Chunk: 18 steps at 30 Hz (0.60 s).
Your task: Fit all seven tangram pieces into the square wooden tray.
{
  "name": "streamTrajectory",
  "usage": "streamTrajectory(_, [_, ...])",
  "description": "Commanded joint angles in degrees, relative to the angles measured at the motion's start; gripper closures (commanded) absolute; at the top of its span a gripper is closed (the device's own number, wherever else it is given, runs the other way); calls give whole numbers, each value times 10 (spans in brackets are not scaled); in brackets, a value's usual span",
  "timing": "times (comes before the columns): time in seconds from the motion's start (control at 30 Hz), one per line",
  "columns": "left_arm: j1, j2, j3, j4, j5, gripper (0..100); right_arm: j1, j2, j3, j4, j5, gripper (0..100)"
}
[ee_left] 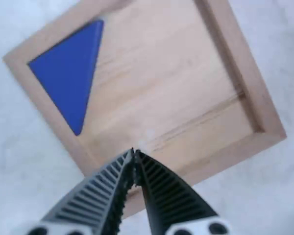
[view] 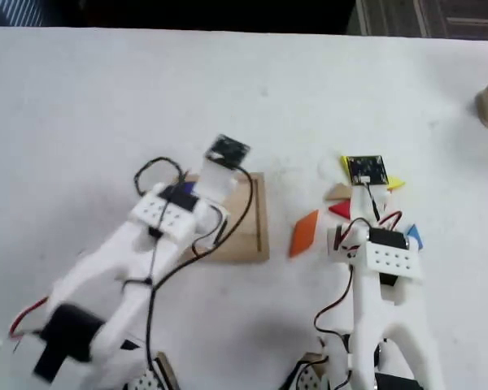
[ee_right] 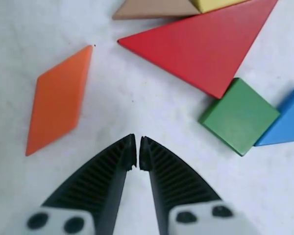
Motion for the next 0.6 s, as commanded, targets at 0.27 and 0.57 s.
streamTrajectory(0.27, [-44,65,-50,-105,98,976,-7,-17,-4,-5,8,981])
streamTrajectory(0.57, [-79,172,-125,-99,101,976,-7,-17,-4,-5,8,981])
